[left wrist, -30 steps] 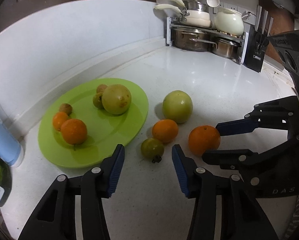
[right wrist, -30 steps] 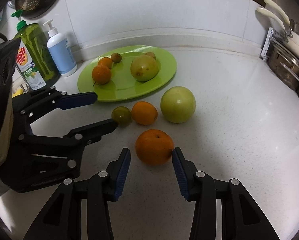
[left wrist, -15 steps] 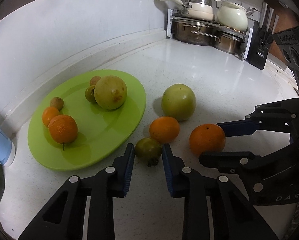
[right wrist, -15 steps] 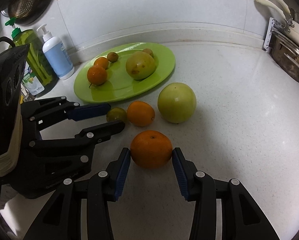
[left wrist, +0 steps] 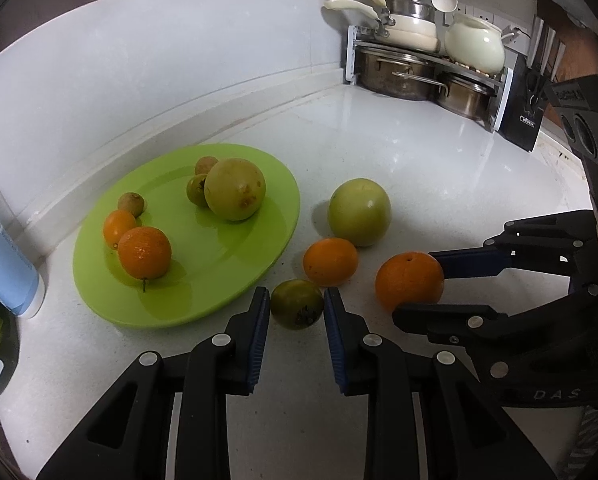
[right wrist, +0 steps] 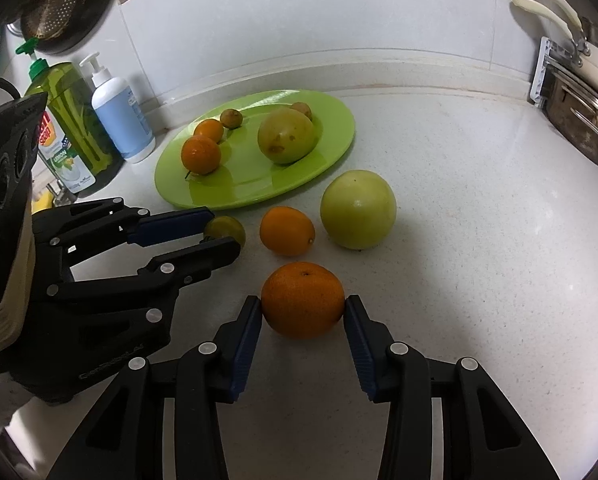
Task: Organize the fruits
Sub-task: 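Grasp the dark green fruit with the left tool while the right tool grasps the large orange, then carry the green fruit with the left tool while the right tool carries the large orange over the plate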
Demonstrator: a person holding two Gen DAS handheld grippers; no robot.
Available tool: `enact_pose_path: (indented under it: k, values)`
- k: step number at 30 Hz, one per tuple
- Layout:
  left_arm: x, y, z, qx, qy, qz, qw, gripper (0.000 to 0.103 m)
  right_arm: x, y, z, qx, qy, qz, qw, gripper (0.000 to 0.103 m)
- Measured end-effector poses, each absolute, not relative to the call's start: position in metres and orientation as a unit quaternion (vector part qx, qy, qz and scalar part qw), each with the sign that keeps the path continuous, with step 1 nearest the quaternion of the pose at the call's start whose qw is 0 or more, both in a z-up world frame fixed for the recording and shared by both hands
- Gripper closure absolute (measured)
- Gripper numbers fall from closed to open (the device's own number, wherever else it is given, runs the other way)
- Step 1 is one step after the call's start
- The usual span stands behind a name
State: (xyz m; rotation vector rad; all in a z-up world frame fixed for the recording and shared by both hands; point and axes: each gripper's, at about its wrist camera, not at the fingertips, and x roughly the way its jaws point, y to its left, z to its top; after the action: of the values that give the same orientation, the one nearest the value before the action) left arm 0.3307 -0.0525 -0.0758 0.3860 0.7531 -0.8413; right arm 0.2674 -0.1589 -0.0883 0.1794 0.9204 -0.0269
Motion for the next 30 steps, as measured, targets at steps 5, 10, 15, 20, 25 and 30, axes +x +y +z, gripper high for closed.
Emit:
enact_pose_path:
  k: [5, 10, 15, 20, 25, 30]
  values:
    - [0.325, -0.046, -0.068, 0.174, 0.35, -0.388, 0.834, 0.075, 0.265, -0.16, -0.083, 0.086, 0.437, -0.014, 0.895, 0.06]
    - [0.32, -0.04, -0.059, 0.167, 0.345, -0.381, 0.841, 0.075, 0.262, -0.16, -0.073, 0.085, 0.427, -0.01, 0.9, 0.06]
    - [0.314, -0.034, -0.049, 0.155, 0.341, -0.366, 0.852, 0.075, 0.258, -0.158, -0.061, 0.082, 0.413, -0.002, 0.907, 0.06]
    - [0.307, -0.028, -0.036, 0.138, 0.336, -0.345, 0.866, 0.075, 0.252, -0.159, -0.05, 0.079, 0.398, 0.006, 0.914, 0.06]
    - [0.301, -0.022, -0.025, 0.123, 0.332, -0.323, 0.878, 0.075, 0.248, -0.159, -0.04, 0.077, 0.386, 0.015, 0.919, 0.06]
    - [0.293, -0.019, -0.015, 0.112, 0.329, -0.3, 0.888, 0.075, 0.245, -0.161, -0.03, 0.076, 0.373, 0.026, 0.924, 0.06]
